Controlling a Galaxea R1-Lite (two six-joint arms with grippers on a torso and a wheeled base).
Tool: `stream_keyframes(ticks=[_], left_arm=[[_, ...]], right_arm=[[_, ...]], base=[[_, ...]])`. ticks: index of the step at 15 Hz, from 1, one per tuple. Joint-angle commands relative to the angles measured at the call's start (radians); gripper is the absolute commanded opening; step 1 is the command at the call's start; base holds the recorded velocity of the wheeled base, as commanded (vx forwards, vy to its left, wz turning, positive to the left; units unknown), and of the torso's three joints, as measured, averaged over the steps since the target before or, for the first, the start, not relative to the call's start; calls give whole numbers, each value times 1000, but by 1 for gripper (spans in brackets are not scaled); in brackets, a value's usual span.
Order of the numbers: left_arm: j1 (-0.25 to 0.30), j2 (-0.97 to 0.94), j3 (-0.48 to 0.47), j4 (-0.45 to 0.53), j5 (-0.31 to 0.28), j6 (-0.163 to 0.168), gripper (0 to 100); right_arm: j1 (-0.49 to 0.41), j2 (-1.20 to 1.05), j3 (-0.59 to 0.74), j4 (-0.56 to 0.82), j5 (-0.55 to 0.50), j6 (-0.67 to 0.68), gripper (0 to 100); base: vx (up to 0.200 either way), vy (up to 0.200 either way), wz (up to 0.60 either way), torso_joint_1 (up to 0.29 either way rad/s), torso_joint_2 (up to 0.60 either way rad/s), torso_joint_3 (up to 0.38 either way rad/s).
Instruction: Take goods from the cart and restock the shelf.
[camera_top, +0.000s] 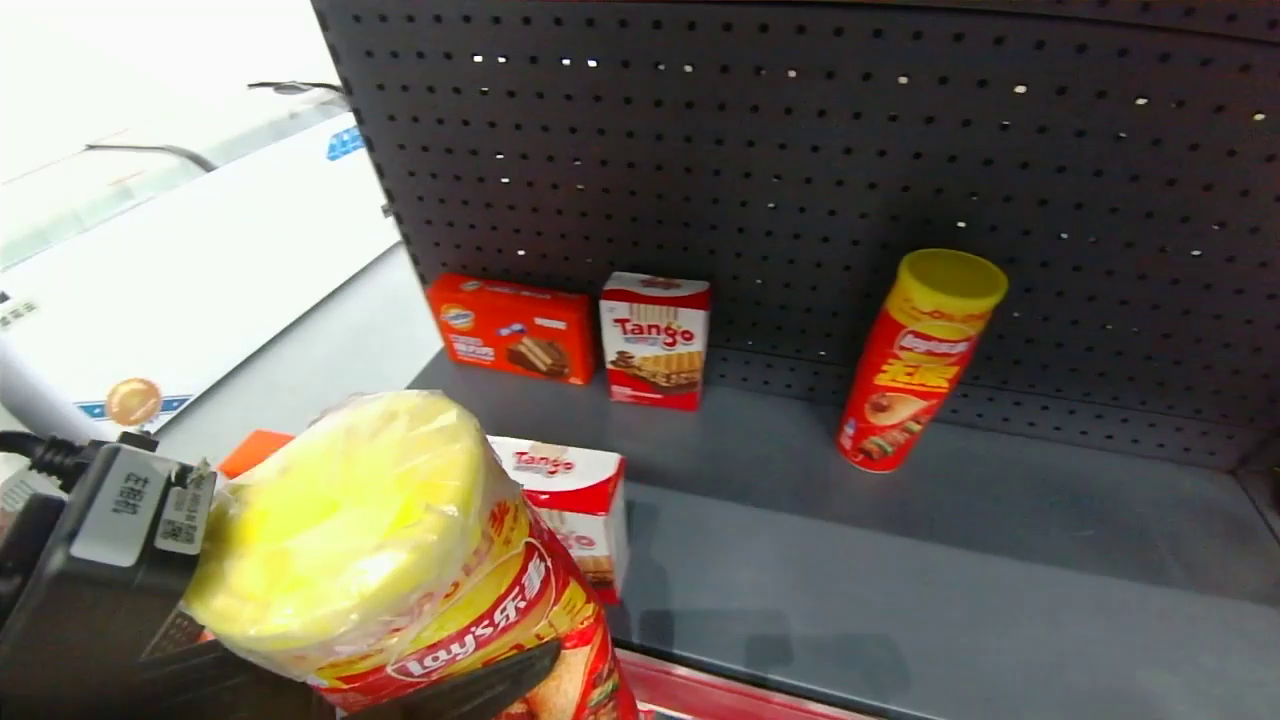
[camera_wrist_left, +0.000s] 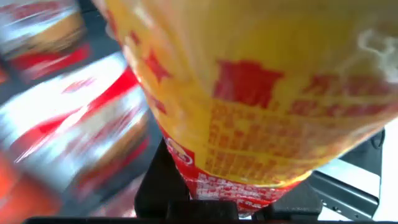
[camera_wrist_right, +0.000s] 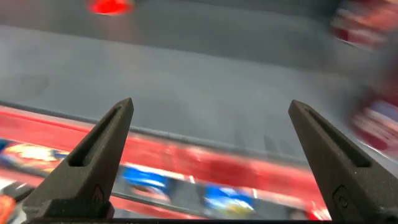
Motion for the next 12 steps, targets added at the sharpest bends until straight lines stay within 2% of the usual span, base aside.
stream_keyframes(ticks=[1, 3, 6, 12], left_arm=[[-10, 1, -5, -3, 0, 0, 0], [-10, 1, -4, -1, 2, 0, 0], [3, -4, 2, -1, 3, -5, 0], [8, -24, 4, -3, 6, -46, 0]], right_arm=[[0, 1, 0, -1, 0, 0, 100], [0, 1, 0, -1, 0, 0, 100], [0, 1, 0, -1, 0, 0, 100], [0, 1, 0, -1, 0, 0, 100]], base=[[0, 0, -600, 7, 2, -2], [0, 0, -600, 5, -2, 2], [0, 0, 0, 0, 0, 0], [0, 0, 0, 0, 0, 0]])
